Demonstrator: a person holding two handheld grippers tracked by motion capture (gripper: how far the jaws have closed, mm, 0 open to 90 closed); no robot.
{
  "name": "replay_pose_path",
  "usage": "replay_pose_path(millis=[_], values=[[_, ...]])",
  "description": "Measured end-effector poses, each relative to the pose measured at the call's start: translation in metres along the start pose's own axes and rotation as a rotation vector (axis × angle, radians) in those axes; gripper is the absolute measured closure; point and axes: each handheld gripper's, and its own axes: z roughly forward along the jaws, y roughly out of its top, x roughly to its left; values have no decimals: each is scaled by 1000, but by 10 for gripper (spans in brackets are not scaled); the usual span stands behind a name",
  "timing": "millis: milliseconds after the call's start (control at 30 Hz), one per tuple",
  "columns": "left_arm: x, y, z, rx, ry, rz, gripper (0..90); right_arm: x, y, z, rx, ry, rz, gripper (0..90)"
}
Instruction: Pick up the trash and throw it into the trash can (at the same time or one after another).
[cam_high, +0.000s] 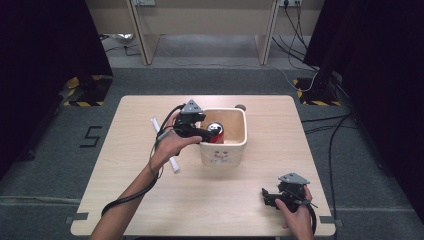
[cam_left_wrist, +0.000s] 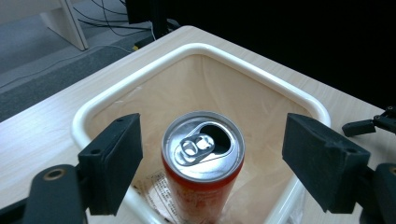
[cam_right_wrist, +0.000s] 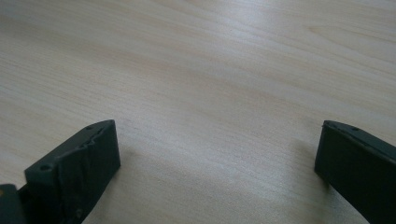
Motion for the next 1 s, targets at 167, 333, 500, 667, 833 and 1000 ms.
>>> replay_pose_path(millis=[167,333,500,667,833,1000], values=[[3,-1,-12,-19,1,-14,200,0,0,0,0,0,0,3],[4,-4,-21,-12,4,-13,206,0,0,0,0,0,0,3],[9,-8,-24,-14,15,-28,210,0,0,0,0,0,0,3],[15,-13,-28,-24,28,-42,210,0,0,0,0,0,0,2],[23,-16,-34,-32,42,-61,210,0,0,0,0,0,0,3],[32,-21,-40,-42,52,-82,209,0,0,0,0,0,0,3]])
